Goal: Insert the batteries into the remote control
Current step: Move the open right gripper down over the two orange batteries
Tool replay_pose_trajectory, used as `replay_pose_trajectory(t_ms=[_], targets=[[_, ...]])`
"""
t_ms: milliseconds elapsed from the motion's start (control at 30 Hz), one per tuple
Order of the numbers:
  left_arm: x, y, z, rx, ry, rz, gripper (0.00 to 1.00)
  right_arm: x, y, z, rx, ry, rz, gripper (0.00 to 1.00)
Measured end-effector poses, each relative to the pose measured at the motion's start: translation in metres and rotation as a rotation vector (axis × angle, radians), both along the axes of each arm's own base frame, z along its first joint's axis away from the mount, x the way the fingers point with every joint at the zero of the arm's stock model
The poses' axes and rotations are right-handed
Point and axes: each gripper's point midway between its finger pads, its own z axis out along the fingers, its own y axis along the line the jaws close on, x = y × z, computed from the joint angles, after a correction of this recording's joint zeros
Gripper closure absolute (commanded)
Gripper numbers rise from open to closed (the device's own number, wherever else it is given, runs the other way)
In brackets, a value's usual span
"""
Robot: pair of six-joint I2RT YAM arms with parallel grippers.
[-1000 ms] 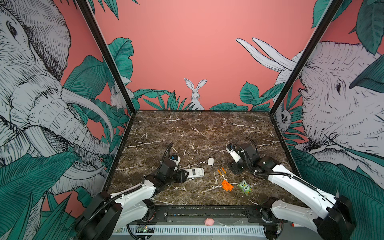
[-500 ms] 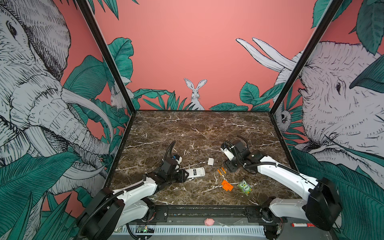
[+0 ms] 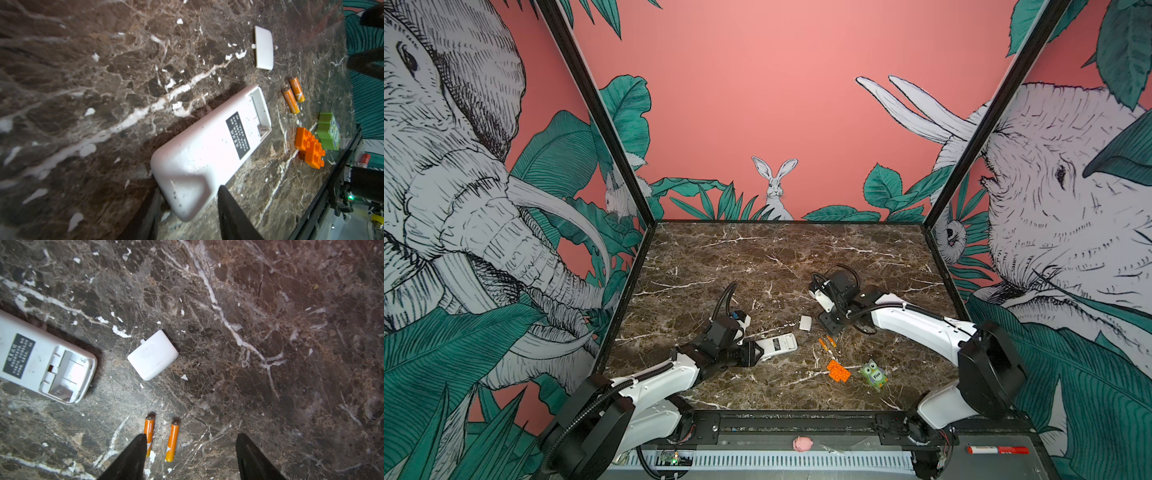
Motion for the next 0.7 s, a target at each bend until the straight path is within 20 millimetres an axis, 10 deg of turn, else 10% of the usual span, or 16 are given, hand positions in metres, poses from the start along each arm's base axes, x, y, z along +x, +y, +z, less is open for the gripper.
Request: replay_pose_trajectory(t_ms=[700], targets=[[-0.002,0.003,-0.001,0.006,-0.006,-0.003,0.53,-0.026,-0.01,-0.024,-0.055,0.084,-0.001,0.36]])
